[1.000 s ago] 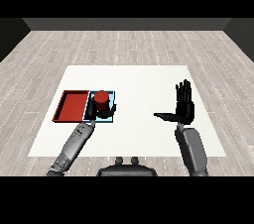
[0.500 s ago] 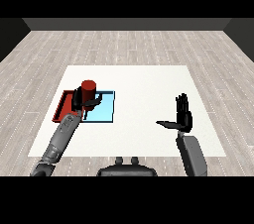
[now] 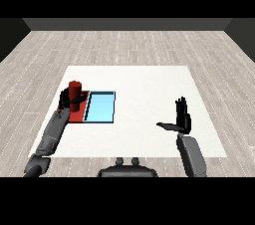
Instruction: Pick the red can and put it in the red box
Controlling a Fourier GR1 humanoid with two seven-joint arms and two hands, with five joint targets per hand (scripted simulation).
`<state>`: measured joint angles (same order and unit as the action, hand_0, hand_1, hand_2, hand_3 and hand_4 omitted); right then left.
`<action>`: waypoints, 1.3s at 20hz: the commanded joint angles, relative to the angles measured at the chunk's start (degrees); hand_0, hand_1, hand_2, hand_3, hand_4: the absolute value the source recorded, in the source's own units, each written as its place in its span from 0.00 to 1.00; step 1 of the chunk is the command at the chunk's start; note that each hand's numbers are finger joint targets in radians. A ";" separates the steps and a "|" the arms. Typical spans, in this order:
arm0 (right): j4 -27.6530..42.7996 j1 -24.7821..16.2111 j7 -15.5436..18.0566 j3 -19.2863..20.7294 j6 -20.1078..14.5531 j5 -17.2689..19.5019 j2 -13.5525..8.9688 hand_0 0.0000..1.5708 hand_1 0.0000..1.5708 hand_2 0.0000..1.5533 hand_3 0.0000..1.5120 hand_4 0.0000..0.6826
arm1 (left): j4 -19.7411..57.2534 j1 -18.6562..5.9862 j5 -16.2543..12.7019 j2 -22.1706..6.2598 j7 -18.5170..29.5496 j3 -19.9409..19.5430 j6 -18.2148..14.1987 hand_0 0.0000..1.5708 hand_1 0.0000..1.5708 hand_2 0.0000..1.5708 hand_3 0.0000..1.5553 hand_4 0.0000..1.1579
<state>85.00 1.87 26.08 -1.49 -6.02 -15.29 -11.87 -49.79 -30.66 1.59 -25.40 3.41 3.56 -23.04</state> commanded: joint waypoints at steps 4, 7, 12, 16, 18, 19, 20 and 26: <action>-0.88 2.36 1.58 -0.30 -0.33 1.48 1.08 0.00 0.00 0.00 0.00 0.00 | 23.62 -3.53 1.36 -1.49 7.88 -4.98 0.39 1.00 1.00 1.00 0.97 0.90; 1.11 1.44 2.26 0.65 -0.02 1.35 -0.06 0.00 0.00 0.00 0.00 0.00 | 32.05 -7.43 3.59 0.12 5.54 -4.81 -3.80 0.90 0.90 0.90 0.89 0.87; 1.83 0.24 4.09 -0.37 -1.00 2.93 1.31 0.00 0.00 0.00 0.00 0.00 | 40.76 -10.61 5.37 -0.38 1.65 -4.49 -3.61 0.40 0.40 0.43 0.09 0.59; 1.22 0.30 5.39 -0.30 0.36 3.24 0.69 0.00 0.00 0.00 0.00 0.00 | 42.44 -10.59 1.69 2.45 4.07 -8.38 -1.88 0.72 0.72 0.70 0.00 0.45; 4.33 -2.70 4.90 0.41 1.18 1.38 0.53 0.00 0.00 0.00 0.00 0.00 | 44.25 -10.69 3.87 -0.89 4.28 -6.32 4.34 0.45 0.45 0.44 0.00 0.44; 2.86 -0.22 4.92 0.90 1.72 1.28 0.05 0.00 0.00 0.00 0.00 0.00 | 44.72 -9.59 6.99 -0.81 5.88 -3.30 4.70 0.15 0.15 0.29 0.00 0.59; 2.43 -0.46 5.62 0.06 2.14 1.66 0.55 0.00 0.00 0.00 0.00 0.00 | 46.09 -13.14 8.81 -0.98 1.39 -1.75 3.70 0.00 0.00 0.00 0.00 0.56; 3.59 -0.44 5.56 0.37 1.79 1.36 1.39 0.00 0.00 0.00 0.00 0.00 | 49.27 -15.49 11.34 -4.45 -4.74 0.38 10.09 0.00 0.00 0.00 0.00 0.00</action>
<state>88.18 1.41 31.77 -1.13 -4.16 -13.81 -10.94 -2.52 -44.39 11.72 -27.96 1.86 2.99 -17.20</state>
